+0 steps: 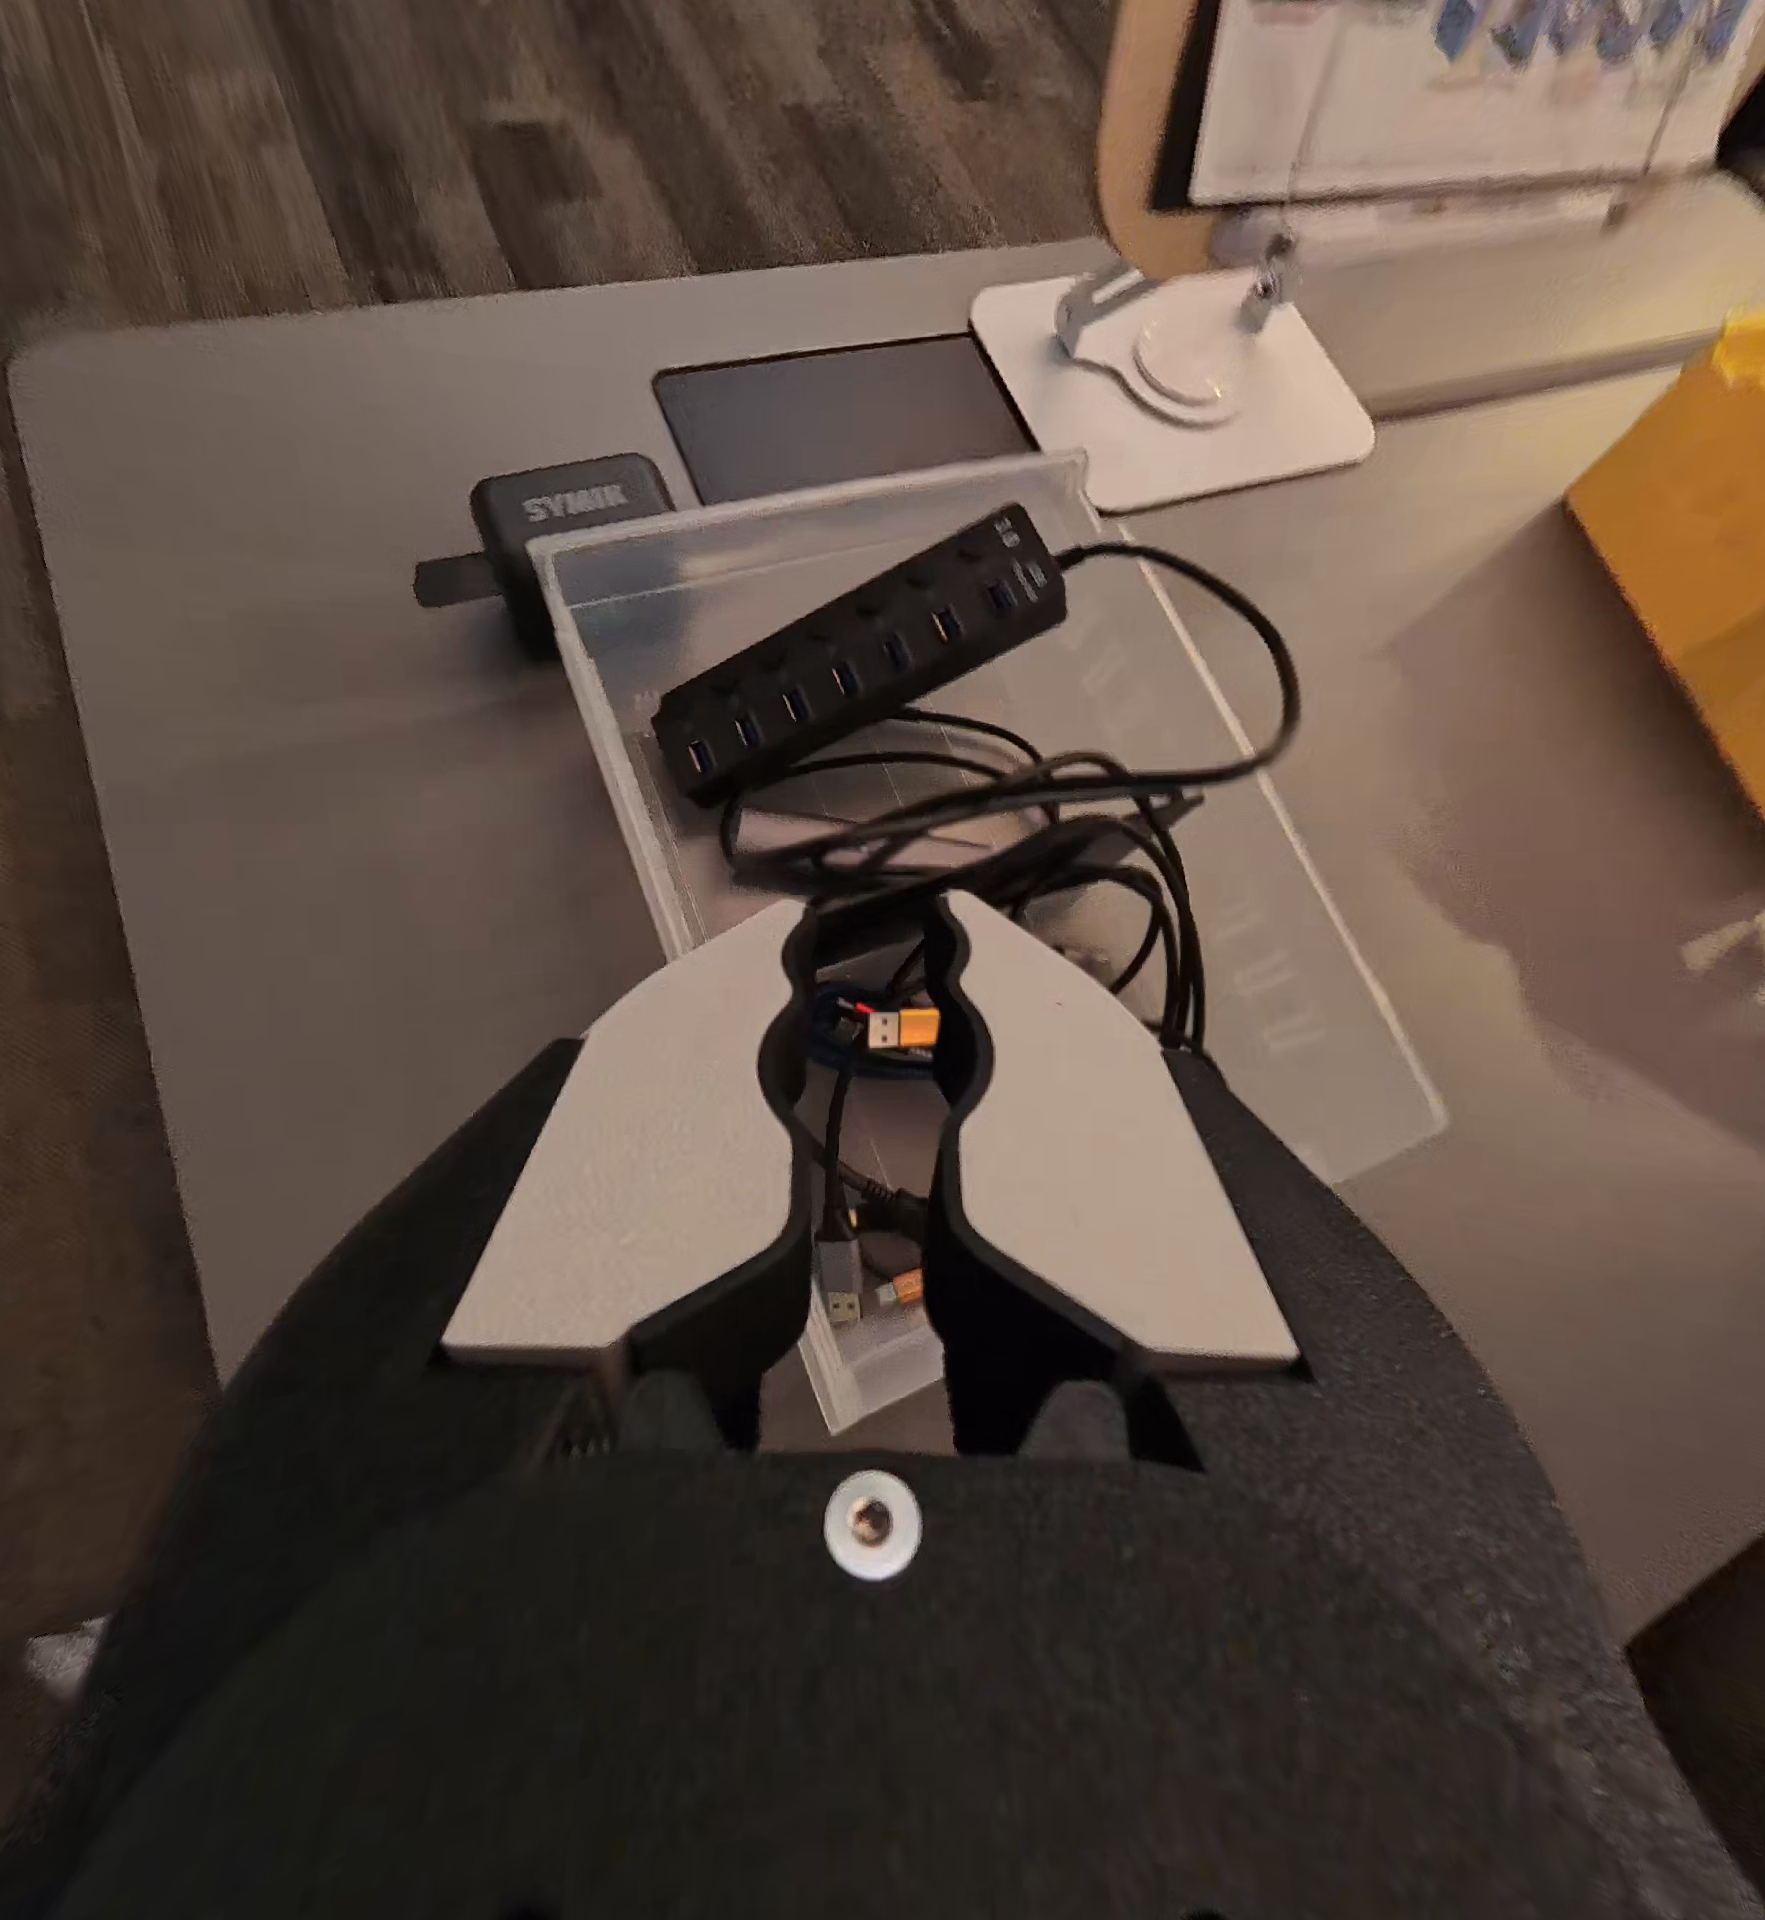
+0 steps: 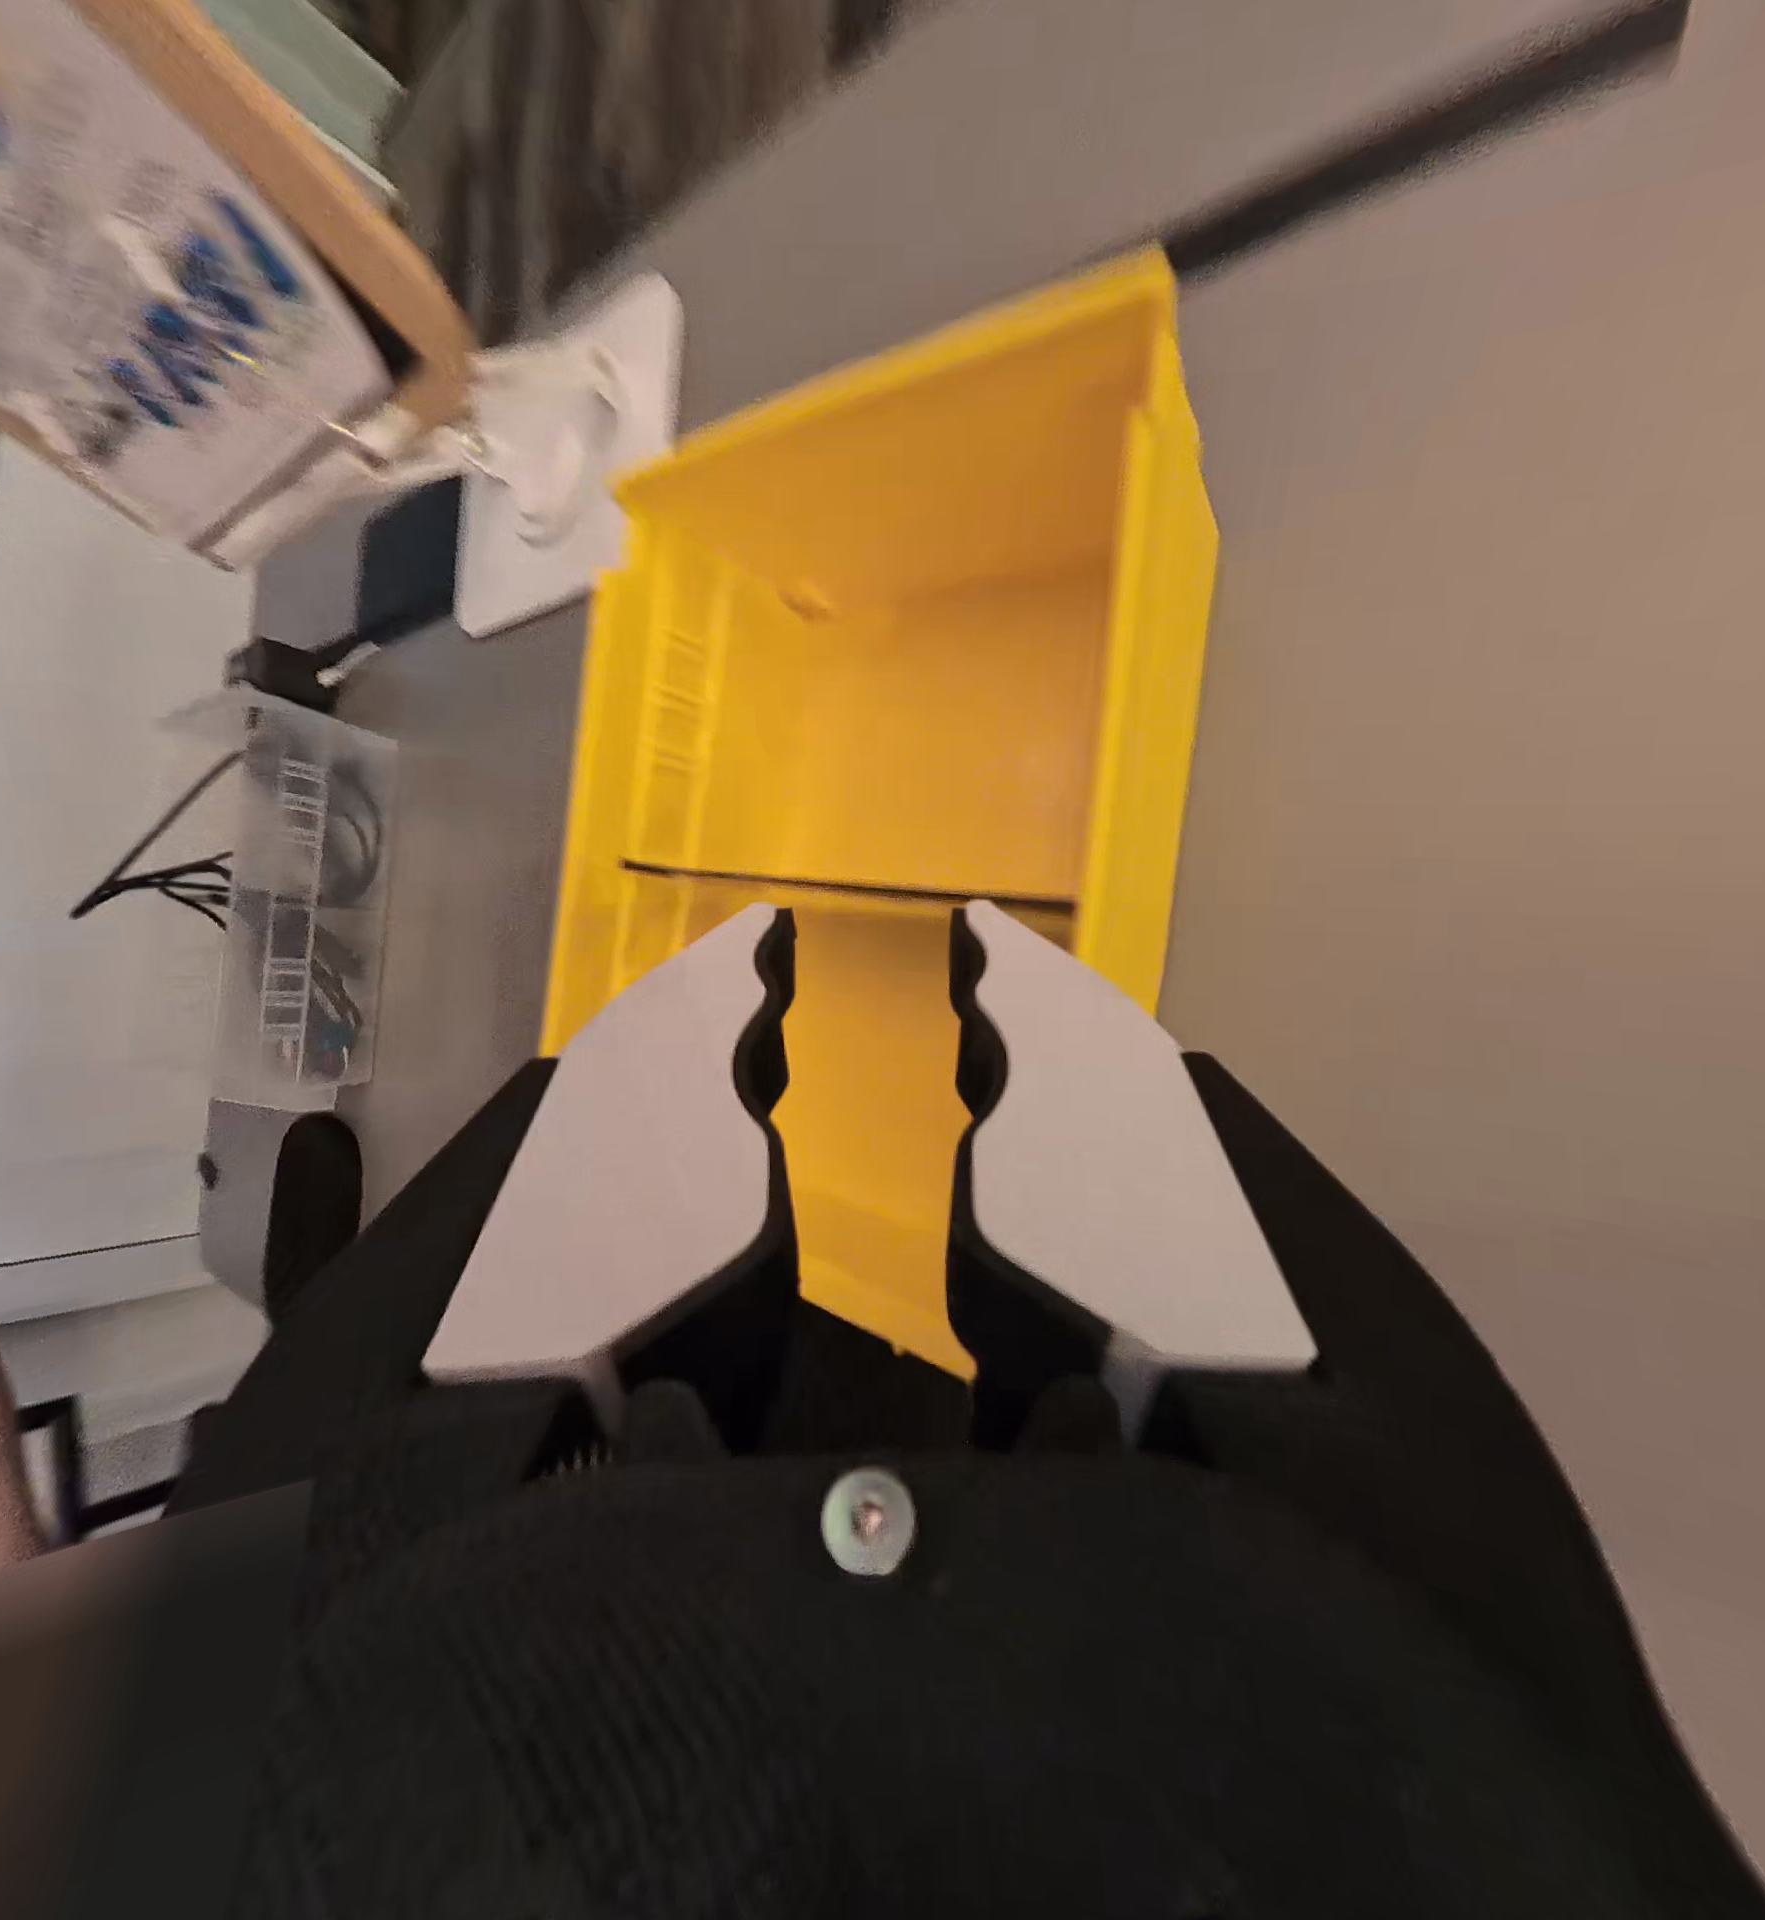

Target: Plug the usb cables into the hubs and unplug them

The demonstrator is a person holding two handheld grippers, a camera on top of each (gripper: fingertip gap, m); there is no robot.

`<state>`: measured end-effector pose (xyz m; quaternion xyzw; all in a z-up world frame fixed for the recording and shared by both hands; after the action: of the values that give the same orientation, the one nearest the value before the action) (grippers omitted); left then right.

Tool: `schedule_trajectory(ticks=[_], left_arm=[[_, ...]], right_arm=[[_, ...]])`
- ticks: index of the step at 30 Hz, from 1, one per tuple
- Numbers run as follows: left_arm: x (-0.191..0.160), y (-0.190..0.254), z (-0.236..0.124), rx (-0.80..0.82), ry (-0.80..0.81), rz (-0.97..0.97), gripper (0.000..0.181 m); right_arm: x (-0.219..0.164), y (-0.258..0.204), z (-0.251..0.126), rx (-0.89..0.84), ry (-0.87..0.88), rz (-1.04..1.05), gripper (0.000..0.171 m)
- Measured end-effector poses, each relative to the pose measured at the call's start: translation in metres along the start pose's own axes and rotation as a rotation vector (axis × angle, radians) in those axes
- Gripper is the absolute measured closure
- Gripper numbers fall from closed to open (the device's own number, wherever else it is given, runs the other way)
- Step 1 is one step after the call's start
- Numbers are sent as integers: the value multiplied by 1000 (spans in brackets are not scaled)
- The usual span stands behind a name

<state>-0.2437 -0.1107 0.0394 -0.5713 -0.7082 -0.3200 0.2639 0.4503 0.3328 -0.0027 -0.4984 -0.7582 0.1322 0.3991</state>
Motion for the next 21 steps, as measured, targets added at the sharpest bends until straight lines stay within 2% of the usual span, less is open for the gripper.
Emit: schedule_trajectory(ticks=[2,4,8,11,14,16,18,21], left_arm=[[-12,17,1,67,13,122,169],[-26,33,6,169,39,230,166],[-50,55,33,172,-141,265,149],[-60,60,53,263,-232,357,151],[-68,59,69,414,-326,513,157],[-73,59,78,432,-382,593,162],[-79,55,87,432,-482,582,156],[-83,50,101,440,-566,584,150]], right_arm=[[7,-27,-17,24,121,-116,145],[13,-57,-31,30,243,-261,145],[16,-118,-51,83,525,-593,144],[10,-154,-56,124,752,-756,120],[-3,-181,-52,152,999,-931,111],[-10,-199,-45,245,1029,-983,108],[-14,-214,-36,368,966,-987,110],[-19,-230,-27,430,965,-1035,112]])
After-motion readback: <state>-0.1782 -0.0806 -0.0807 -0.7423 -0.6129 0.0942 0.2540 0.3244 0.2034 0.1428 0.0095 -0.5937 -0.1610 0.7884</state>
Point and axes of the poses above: each gripper's, where its closed fingertips meet, z out along the fingers, x out of its top, y = z × x across the jaws, the point moved 8 cm from there along -z, back along the fingers, and after that the axes turned 2 degrees about -y, right-handed, at the moved point
